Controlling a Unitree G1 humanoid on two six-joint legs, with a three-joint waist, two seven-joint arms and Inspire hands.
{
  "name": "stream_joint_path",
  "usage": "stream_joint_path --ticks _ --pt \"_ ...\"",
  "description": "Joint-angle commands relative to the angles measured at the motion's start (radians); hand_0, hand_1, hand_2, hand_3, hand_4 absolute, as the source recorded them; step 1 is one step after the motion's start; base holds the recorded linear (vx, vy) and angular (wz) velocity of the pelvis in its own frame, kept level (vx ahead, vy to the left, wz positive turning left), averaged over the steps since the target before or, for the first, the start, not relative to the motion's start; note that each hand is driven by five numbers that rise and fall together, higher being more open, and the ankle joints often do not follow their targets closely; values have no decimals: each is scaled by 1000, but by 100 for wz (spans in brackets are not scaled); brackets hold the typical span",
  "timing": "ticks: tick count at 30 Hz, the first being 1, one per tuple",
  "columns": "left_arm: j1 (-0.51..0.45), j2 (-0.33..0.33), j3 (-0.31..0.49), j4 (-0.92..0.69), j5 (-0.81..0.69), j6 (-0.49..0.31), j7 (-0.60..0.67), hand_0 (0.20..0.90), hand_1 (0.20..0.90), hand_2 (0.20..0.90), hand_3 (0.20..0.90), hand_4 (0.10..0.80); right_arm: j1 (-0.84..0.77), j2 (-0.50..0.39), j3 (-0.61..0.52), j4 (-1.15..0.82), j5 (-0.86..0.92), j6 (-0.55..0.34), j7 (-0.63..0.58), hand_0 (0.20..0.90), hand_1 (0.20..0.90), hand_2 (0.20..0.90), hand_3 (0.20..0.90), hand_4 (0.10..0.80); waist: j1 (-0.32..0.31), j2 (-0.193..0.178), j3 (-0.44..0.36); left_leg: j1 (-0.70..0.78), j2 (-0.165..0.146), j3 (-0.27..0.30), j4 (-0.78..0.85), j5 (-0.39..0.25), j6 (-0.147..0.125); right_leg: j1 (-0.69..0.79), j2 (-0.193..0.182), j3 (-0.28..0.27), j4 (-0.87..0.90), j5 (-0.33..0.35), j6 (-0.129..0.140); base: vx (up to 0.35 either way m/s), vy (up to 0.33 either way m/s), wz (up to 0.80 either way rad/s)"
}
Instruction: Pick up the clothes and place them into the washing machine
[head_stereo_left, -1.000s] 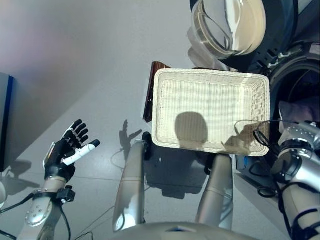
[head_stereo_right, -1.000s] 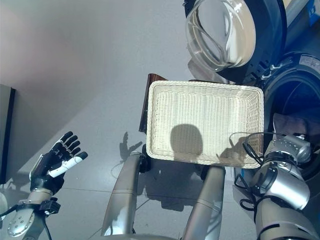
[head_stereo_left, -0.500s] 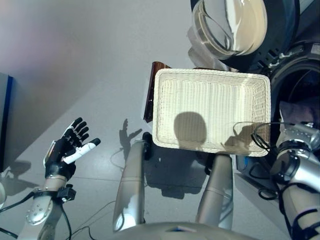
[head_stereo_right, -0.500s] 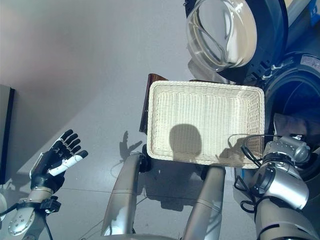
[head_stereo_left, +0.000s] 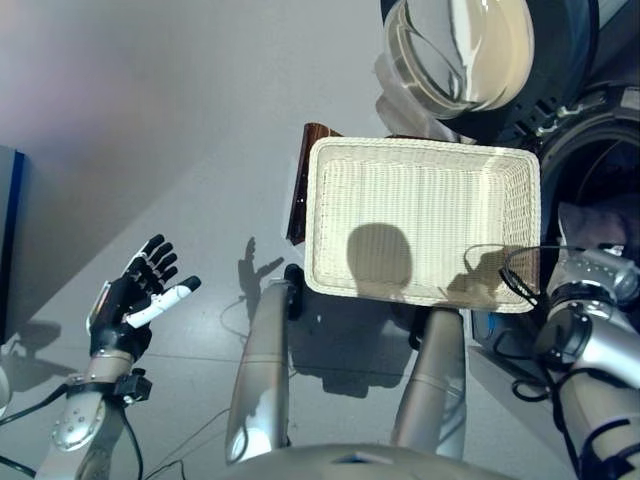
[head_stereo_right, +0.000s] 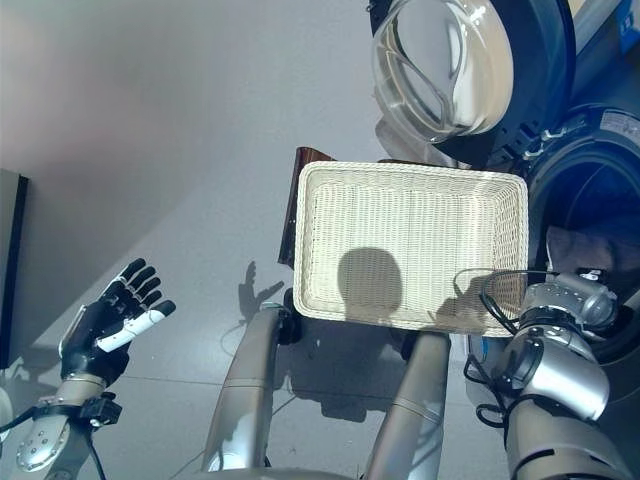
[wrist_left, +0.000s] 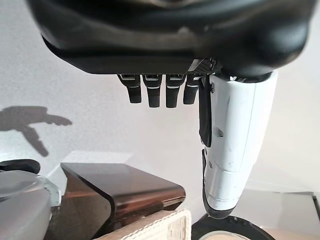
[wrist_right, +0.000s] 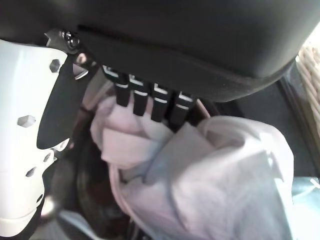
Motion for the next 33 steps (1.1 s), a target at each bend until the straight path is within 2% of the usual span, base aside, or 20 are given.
stream_joint_path --ticks 1,9,18,33 --pt "-3 1 83 -33 -21 -115 7 900 900 900 900 800 43 -48 97 -115 -167 -109 16 900 900 900 900 800 -11 -3 -40 17 19 7 -129 24 -8 -15 2 5 -76 48 -5 0 0 0" --pt "-18 -1 80 -28 2 -130 15 900 900 900 900 800 56 45 111 -159 -230 -95 -9 900 900 900 900 800 -2 -11 -34 26 8 9 -137 23 -3 8 -7 1 -98 53 -1 5 18 1" --pt "-33 3 83 -27 11 -144 12 900 900 900 900 800 72 63 138 -177 -308 -71 -23 900 900 900 900 800 7 -19 -36 26 -2 7 -139 24 -1 18 -15 -1 -105 57 1 6 14 7" --pt "-54 -20 92 -10 39 -170 7 900 900 900 900 800 158 102 278 -258 -569 26 -13 900 900 900 900 800 0 -37 -30 39 4 9 -149 35 0 33 -19 -3 -128 76 -1 0 0 0"
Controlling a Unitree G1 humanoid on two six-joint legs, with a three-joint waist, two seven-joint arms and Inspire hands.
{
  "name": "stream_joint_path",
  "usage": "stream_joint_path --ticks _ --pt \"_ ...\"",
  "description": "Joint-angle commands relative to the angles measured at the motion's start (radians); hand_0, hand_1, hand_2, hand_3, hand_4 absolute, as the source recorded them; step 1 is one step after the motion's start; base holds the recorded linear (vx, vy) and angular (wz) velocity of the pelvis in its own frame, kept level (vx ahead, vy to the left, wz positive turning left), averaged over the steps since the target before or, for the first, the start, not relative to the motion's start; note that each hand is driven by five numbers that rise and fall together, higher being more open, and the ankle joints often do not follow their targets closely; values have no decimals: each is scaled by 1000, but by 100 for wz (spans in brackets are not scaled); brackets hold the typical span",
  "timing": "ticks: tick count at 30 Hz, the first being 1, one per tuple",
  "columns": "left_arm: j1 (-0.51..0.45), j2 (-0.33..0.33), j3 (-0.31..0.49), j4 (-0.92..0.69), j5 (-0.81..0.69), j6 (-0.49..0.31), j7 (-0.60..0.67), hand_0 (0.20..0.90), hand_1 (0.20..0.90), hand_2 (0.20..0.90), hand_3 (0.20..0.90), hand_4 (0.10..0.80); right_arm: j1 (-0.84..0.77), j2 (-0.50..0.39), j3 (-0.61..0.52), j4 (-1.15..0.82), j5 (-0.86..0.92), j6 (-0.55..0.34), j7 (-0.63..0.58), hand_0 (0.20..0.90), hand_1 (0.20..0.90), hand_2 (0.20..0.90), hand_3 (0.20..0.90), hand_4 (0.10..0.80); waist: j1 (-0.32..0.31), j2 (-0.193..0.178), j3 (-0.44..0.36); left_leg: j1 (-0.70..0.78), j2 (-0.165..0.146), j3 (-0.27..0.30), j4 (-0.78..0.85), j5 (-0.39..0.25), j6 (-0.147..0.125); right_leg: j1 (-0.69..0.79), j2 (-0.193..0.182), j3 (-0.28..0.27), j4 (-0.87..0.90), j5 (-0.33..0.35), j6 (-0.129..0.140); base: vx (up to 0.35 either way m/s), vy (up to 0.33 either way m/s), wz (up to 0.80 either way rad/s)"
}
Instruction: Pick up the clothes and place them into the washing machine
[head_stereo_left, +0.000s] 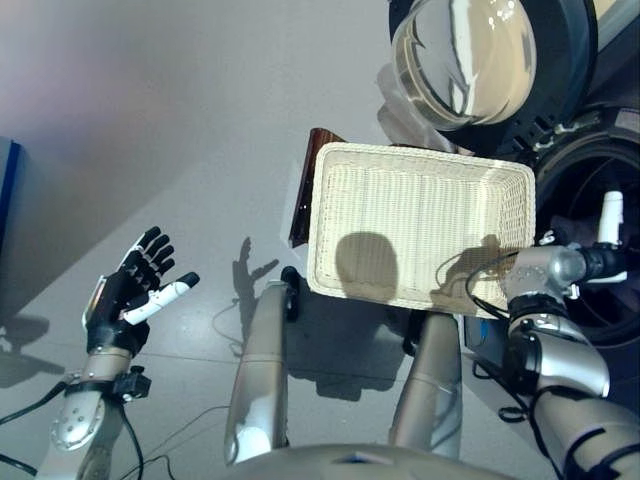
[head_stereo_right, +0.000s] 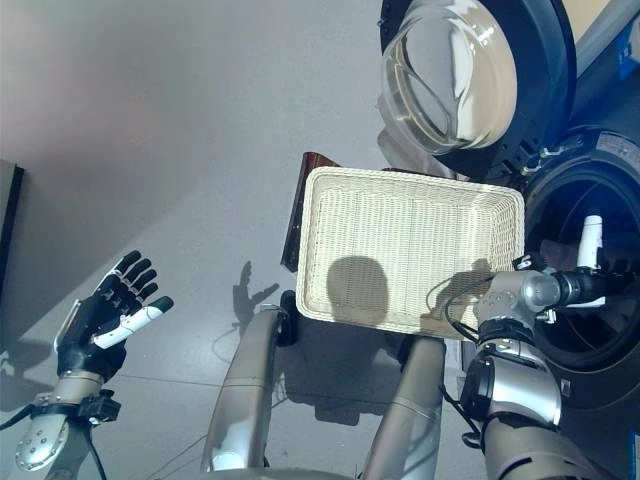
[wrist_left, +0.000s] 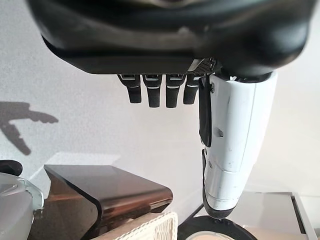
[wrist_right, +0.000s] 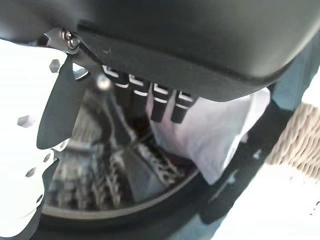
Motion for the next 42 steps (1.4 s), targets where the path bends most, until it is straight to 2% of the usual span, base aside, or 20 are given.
stream_joint_path --ticks 1,8,11,15,30,42 --pt "-41 -13 92 -16 9 -123 3 900 900 900 900 800 40 -44 39 -89 -100 -35 16 900 900 900 900 800 1 -26 -38 18 7 20 -135 24 -8 -20 -9 26 -105 76 -1 0 0 0" --pt "-34 -29 109 -7 14 -123 -9 900 900 900 900 800 92 -36 69 -126 -121 -28 82 900 900 900 900 800 -5 -33 -40 25 13 21 -138 26 -9 -18 -6 27 -112 80 -3 0 0 0" --pt "-34 -24 114 -8 2 -115 -28 900 900 900 900 800 117 -41 90 -110 -63 -5 175 900 900 900 900 800 -11 -39 -38 26 19 25 -138 28 -11 -17 -7 26 -113 84 -5 -8 -3 -1" --pt "-31 -25 118 -6 -7 -106 -42 900 900 900 900 800 126 -48 86 -58 -19 11 215 900 900 900 900 800 -12 -42 -37 28 21 28 -135 27 -12 -19 -5 28 -114 87 -7 -20 -14 -5" --pt "-7 -12 147 -24 -42 -77 -74 900 900 900 900 800 88 -82 67 116 122 71 300 900 900 900 900 800 2 -33 -34 20 27 26 -125 26 -17 -34 -4 28 -98 78 -8 -1 -5 0" --pt "0 -11 137 -40 -64 -75 -79 900 900 900 900 800 94 -111 62 128 105 80 287 900 900 900 900 800 7 -20 -20 15 26 23 -123 27 -17 -47 -3 27 -87 73 -8 0 0 0"
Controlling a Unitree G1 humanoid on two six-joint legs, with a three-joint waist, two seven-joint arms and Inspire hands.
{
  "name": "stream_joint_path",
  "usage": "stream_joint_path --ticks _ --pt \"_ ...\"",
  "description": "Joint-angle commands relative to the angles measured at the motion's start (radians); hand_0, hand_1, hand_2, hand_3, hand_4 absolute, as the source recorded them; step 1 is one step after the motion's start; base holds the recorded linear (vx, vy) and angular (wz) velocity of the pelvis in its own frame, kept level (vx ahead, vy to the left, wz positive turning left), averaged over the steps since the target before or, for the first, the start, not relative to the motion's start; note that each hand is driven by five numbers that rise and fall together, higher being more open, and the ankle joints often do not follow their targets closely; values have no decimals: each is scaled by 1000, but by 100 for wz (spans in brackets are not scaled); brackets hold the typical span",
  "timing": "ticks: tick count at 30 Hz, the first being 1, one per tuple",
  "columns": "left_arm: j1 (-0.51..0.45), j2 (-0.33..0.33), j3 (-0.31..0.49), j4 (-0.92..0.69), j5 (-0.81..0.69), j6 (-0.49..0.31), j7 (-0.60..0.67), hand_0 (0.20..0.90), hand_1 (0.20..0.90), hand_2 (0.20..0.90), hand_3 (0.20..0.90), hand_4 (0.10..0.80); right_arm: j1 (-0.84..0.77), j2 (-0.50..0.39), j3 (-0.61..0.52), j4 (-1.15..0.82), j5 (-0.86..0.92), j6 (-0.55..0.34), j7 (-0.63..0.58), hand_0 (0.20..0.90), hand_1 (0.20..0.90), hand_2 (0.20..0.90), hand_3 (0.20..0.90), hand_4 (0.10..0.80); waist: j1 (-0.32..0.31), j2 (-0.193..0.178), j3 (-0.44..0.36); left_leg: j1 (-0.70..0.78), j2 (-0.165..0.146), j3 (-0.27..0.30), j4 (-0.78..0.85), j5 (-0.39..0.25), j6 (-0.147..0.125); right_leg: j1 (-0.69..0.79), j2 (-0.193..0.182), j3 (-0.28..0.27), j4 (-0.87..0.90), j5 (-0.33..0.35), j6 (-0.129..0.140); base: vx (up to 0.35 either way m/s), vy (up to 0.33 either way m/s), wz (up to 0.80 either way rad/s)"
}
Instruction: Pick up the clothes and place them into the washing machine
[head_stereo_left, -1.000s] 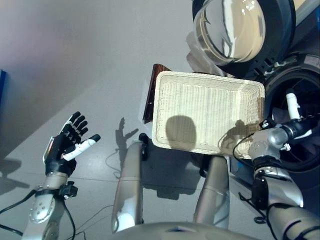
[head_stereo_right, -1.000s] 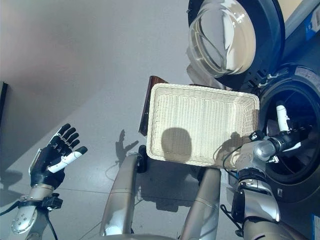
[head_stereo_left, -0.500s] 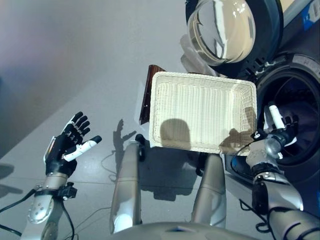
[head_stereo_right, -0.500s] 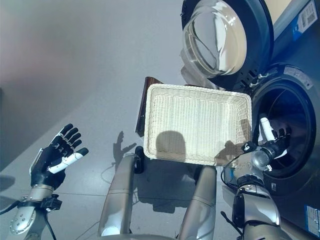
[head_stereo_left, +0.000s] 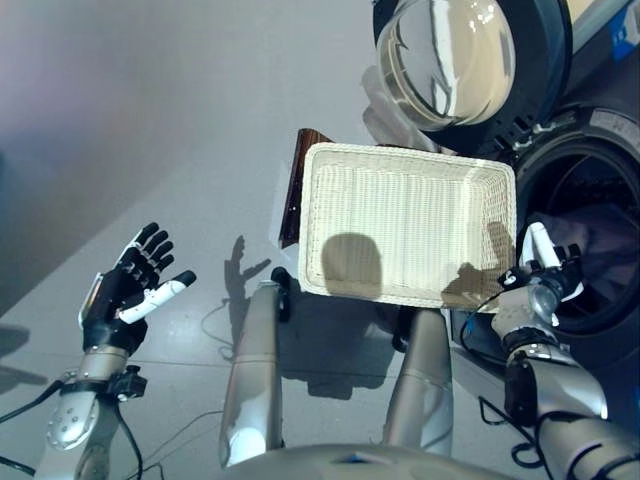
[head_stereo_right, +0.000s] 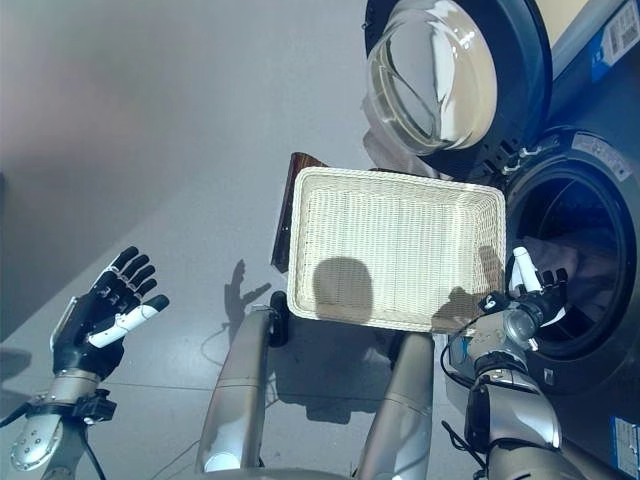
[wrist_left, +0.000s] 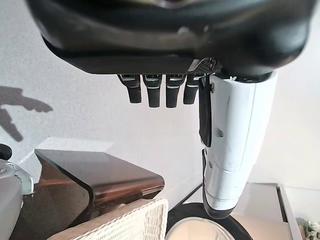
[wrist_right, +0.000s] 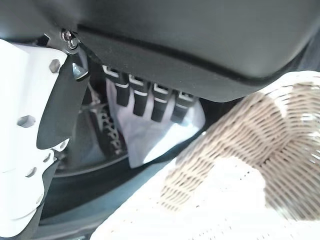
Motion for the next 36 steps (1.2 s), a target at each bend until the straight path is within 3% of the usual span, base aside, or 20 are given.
stream_joint_path --ticks 1,11,20,29,36 --pt "3 21 82 -47 -32 -81 10 900 900 900 900 800 -7 -114 -28 -10 -1 -73 -21 900 900 900 900 800 26 17 -33 -5 19 22 -120 28 -14 -57 -10 19 -78 73 -10 0 0 0" --pt "3 26 80 -42 -19 -94 25 900 900 900 900 800 -10 -138 -23 -27 -105 -80 -99 900 900 900 900 800 22 21 -39 -12 19 27 -119 28 -11 -67 -11 19 -73 76 -8 0 0 0" --pt "-1 18 82 -34 33 -121 62 900 900 900 900 800 -2 -144 -44 -92 -290 -93 -280 900 900 900 900 800 20 28 -47 -22 14 31 -114 21 -3 -76 -8 26 -70 80 -5 0 0 0" --pt "-9 16 83 -37 33 -130 60 900 900 900 900 800 9 -103 -59 -189 -210 -163 -218 900 900 900 900 800 12 20 -51 -24 14 32 -112 19 -1 -77 -9 28 -75 83 -3 1 2 0" --pt "-7 9 80 -37 9 -124 47 900 900 900 900 800 18 -60 -58 -245 -69 -208 -97 900 900 900 900 800 5 7 -51 -20 18 33 -115 21 -4 -74 -8 27 -79 85 -5 0 0 0"
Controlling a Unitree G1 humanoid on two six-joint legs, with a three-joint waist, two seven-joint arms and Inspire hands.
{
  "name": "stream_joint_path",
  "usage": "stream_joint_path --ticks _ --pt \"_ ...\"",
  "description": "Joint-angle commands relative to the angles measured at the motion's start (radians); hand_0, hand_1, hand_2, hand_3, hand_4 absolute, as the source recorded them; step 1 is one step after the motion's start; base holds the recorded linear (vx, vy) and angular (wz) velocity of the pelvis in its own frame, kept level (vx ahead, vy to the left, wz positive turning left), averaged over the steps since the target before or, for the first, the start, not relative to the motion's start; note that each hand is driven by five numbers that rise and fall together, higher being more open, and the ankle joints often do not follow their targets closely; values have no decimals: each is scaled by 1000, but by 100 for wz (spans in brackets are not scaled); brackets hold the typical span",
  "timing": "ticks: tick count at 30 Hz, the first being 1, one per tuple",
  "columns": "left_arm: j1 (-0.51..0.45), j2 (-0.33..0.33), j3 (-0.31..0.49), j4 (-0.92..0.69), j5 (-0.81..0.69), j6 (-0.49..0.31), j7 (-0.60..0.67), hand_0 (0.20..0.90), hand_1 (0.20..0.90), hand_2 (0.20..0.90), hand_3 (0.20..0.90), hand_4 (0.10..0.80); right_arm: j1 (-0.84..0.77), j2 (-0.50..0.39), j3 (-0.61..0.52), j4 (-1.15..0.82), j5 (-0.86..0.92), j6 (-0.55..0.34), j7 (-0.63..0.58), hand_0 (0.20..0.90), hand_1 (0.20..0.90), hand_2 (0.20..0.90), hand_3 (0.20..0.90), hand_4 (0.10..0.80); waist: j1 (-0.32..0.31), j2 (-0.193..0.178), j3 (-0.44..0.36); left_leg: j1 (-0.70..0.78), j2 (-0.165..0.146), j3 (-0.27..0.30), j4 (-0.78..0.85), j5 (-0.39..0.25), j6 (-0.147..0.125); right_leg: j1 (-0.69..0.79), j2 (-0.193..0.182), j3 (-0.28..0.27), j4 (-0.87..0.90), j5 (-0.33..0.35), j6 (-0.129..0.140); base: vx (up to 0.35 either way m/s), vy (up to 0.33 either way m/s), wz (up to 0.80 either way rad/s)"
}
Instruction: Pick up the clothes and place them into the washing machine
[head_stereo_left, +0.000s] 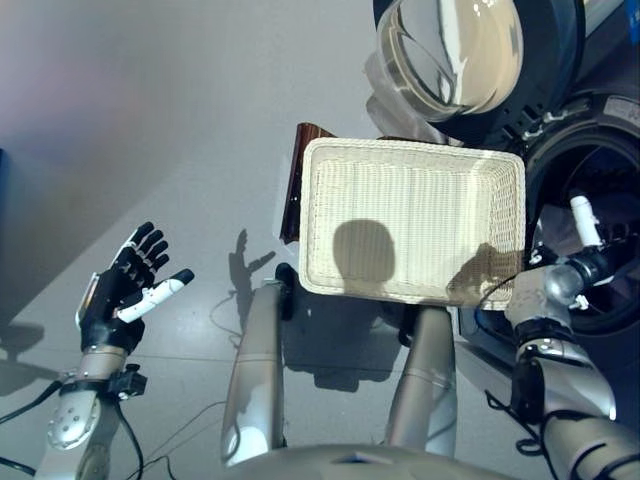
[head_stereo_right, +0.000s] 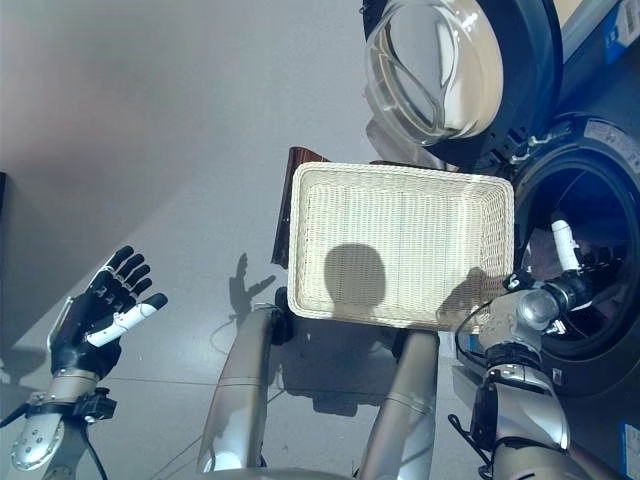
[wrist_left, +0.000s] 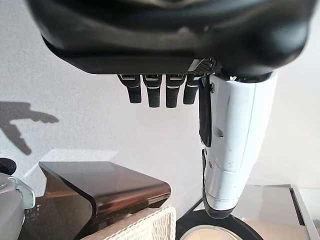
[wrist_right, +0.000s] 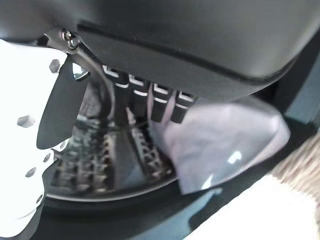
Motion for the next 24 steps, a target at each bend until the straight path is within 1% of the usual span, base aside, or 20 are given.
stream_joint_path --ticks 1,3,4,5,6,7,20,24 --pt "-6 6 80 -35 -36 -117 1 900 900 900 900 800 25 -22 -9 -84 47 -122 70 900 900 900 900 800 0 -11 -61 -14 19 15 -101 25 0 -46 -8 10 -80 85 -5 0 0 0" --pt "-3 2 80 -34 -40 -115 -3 900 900 900 900 800 29 -15 -6 -92 71 -127 92 900 900 900 900 800 -2 -13 -62 -13 20 16 -101 25 -1 -45 -7 10 -79 84 -6 0 0 0" --pt "-1 -4 81 -34 -50 -109 -9 900 900 900 900 800 35 -4 -2 -101 111 -132 131 900 900 900 900 800 -2 -15 -63 -12 22 16 -101 25 -2 -44 -7 8 -80 84 -7 0 0 0" --pt "-1 -4 82 -34 -50 -109 -10 900 900 900 900 800 36 -5 -2 -99 116 -132 136 900 900 900 900 800 -2 -16 -63 -11 22 16 -101 25 -2 -44 -7 8 -80 84 -7 0 0 0" --pt "1 -5 82 -34 -63 -105 -20 900 900 900 900 800 38 -2 8 -94 159 -127 178 900 900 900 900 800 -1 -17 -63 -11 22 14 -101 26 -3 -45 -6 9 -78 84 -7 0 0 0" --pt "2 -4 82 -33 -68 -103 -24 900 900 900 900 800 39 -4 9 -87 169 -124 189 900 900 900 900 800 -1 -17 -63 -11 22 14 -101 26 -4 -46 -6 9 -78 83 -8 0 0 0" --pt "10 -8 86 -24 -87 -84 -59 900 900 900 900 800 55 6 12 22 237 -62 270 900 900 900 900 800 6 -10 -54 -12 26 10 -93 28 -8 -53 -4 8 -66 77 -12 -2 -7 -1" --pt "7 -4 84 -27 -99 -75 -73 900 900 900 900 800 61 6 22 69 269 -26 323 900 900 900 900 800 9 -7 -52 -17 24 9 -88 28 -9 -61 -3 10 -60 75 -14 0 0 0"
